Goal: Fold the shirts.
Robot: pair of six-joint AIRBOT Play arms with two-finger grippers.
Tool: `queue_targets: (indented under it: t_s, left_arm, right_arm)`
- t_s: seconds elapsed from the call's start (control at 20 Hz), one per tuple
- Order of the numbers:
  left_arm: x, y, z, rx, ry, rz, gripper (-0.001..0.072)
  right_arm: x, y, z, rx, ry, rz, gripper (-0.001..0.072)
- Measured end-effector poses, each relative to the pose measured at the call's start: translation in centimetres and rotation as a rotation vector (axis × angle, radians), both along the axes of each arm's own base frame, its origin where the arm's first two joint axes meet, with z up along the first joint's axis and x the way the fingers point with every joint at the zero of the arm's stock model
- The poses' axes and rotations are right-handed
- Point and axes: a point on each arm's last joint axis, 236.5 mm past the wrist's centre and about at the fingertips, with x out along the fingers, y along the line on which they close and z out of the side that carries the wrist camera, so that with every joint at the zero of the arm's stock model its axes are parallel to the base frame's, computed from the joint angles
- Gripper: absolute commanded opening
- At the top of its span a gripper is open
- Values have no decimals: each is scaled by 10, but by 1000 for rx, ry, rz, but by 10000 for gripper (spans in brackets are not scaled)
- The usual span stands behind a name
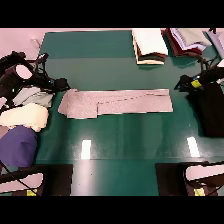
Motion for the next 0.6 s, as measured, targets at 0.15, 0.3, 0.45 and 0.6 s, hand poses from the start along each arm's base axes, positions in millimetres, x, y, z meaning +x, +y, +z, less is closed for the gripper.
queue_targets:
  t_s: [0.15, 0.3, 0.45, 0.6]
  left_arm:
    - [-6, -5, -1, -21, 28, -6, 20]
    - [-9, -21, 3, -76, 36, -23, 20]
    - [-13, -54, 6, -108, 29, -80, 20]
    - [-15, -100, 2, -140, 14, -140, 20]
  right_arm:
    - [-22, -15, -15, 66, 51, -14, 495]
    - [-46, -19, -42, 177, 119, -51, 491]
    - [-55, 0, -63, 310, 150, -64, 460]
    - [-45, 30, -72, 390, 136, -47, 259]
